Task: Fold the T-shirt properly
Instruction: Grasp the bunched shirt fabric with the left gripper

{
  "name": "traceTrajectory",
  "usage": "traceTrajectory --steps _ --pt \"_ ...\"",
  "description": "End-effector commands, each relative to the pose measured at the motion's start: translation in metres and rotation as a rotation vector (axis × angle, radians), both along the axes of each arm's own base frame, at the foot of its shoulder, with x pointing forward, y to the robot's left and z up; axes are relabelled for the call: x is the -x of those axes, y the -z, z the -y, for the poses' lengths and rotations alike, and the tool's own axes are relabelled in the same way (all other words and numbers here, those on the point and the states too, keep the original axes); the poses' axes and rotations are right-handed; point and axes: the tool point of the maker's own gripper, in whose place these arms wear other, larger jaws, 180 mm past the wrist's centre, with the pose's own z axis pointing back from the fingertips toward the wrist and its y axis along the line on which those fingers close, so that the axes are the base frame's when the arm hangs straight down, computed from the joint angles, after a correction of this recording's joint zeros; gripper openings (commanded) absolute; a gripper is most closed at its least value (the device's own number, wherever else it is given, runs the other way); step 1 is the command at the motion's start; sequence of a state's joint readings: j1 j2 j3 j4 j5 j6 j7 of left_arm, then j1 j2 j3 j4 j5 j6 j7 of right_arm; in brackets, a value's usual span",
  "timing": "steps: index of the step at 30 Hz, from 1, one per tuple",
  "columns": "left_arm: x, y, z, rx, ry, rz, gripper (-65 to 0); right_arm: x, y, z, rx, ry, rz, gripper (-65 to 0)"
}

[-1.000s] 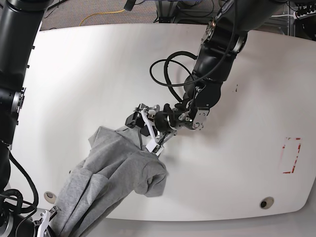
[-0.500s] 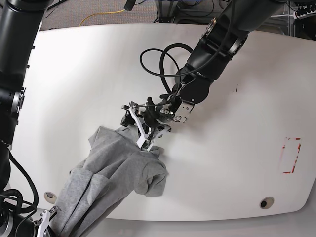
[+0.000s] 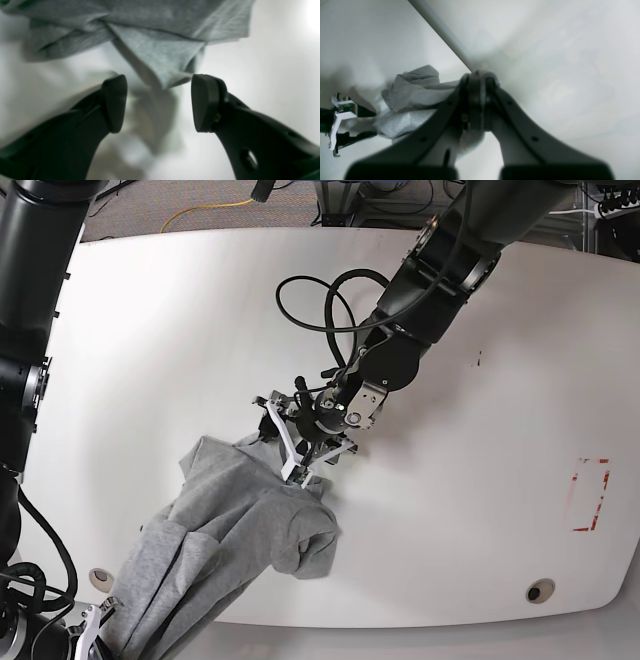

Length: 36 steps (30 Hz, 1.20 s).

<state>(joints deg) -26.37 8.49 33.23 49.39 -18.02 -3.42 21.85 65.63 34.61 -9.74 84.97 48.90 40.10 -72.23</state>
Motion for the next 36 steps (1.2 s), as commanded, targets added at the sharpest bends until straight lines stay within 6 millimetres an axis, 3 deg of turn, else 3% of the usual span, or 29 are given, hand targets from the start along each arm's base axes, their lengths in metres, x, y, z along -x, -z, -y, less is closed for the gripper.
traceTrajectory --steps 1,11,17,23,29,32,34,36 --pt "-0.009 -0.009 0.003 0.014 -0.006 0.025 -27.4 0.003 -0.027 0.000 -0.023 -0.011 0.069 -65.0" --pt "-0.016 -0.005 -0.001 0.051 -0.042 0.079 -27.8 0.003 -0.026 -0.001 -0.025 -0.015 0.067 -65.0" --pt "-0.016 -0.002 -0.002 0.057 -0.045 0.085 -38.3 0.003 -0.026 -0.001 -0.026 -0.016 0.067 -65.0" --pt "-0.011 -0.001 0.003 0.080 -0.018 0.075 -25.3 0.003 -0.026 -0.002 -0.027 -0.017 0.067 -65.0" --pt "-0.012 -0.007 0.007 0.165 -0.054 0.036 -19.6 0.003 -0.026 -0.003 -0.024 -0.018 0.065 -65.0" --pt "-0.018 -0.015 0.008 0.182 -0.056 0.059 -22.5 0.003 -0.024 -0.002 -0.024 -0.017 0.061 -65.0" --pt "-0.017 -0.013 0.012 0.172 -0.039 0.069 -27.9 0.003 -0.019 -0.002 -0.024 -0.016 0.050 -65.0" --pt "-0.017 -0.014 0.017 0.156 -0.009 0.093 -37.5 0.003 -0.017 -0.002 -0.025 -0.017 0.047 -65.0"
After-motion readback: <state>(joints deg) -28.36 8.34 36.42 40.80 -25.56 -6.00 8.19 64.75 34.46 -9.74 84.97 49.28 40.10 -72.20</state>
